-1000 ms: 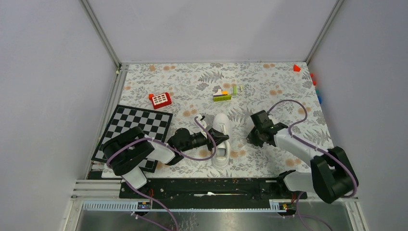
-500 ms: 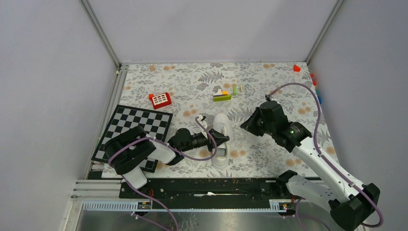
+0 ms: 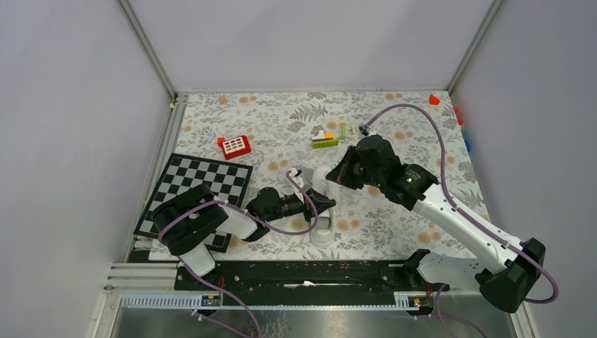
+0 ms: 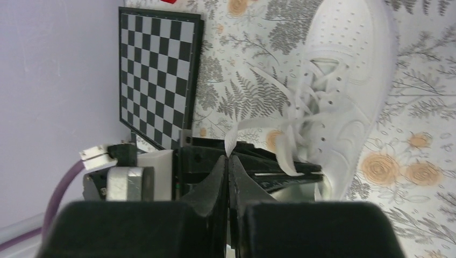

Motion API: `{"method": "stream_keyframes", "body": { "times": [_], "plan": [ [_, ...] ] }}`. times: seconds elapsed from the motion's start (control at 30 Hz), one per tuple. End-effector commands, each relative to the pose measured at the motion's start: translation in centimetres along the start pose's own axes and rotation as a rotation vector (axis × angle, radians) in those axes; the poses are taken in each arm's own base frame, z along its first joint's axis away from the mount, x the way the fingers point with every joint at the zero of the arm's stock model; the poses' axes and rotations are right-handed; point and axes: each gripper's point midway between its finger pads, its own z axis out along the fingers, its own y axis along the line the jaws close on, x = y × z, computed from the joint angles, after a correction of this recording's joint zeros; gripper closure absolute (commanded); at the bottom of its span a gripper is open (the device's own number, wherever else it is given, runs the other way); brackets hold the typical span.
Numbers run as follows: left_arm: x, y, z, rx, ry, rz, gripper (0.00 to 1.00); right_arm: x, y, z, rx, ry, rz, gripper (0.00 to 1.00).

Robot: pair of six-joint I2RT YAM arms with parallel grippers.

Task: Tie the shoes
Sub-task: Wrap the shoelace around the shoelace.

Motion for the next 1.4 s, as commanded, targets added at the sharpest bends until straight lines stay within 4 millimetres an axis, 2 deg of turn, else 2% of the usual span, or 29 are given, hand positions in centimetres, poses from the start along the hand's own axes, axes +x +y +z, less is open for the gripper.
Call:
{"method": "stream_keyframes", "body": {
  "times": [0.0,0.17,0.47,0.63,0.77,0.97,1.37],
  "plan": [
    [-2.3,-1.2,0.8,0.069,-0.064,0.037,1.0,-1.4,4.5,-0.1,-0.126,-0.024,0.009,1.0],
    [-2.4,-1.3,0.9,0.075,-0.063,0.038,1.0,-1.6,6.1,0.4,-0.16,-0.025,0.024,1.0],
    [-2.5,-1.8,0.8,0.102,-0.062,0.04,1.0,-1.6,5.7,3.1,-0.115,-0.022,0.027,1.0],
    [-2.5,-2.4,0.4,0.132,-0.069,0.059,1.0,-1.6,4.7,4.7,-0.056,-0.024,0.015,1.0],
    [-2.5,-2.8,0.0,0.151,-0.075,0.086,1.0,-1.5,3.4,5.4,-0.007,-0.026,0.013,1.0],
    [-2.6,-3.1,-0.2,0.164,-0.08,0.103,1.0,-1.7,0.4,6.3,0.082,-0.033,0.022,1.0],
    [-2.8,-3.1,-0.3,0.161,-0.088,0.108,1.0,-2.2,-5.1,6.2,0.212,-0.052,0.034,1.0]
  ]
}}
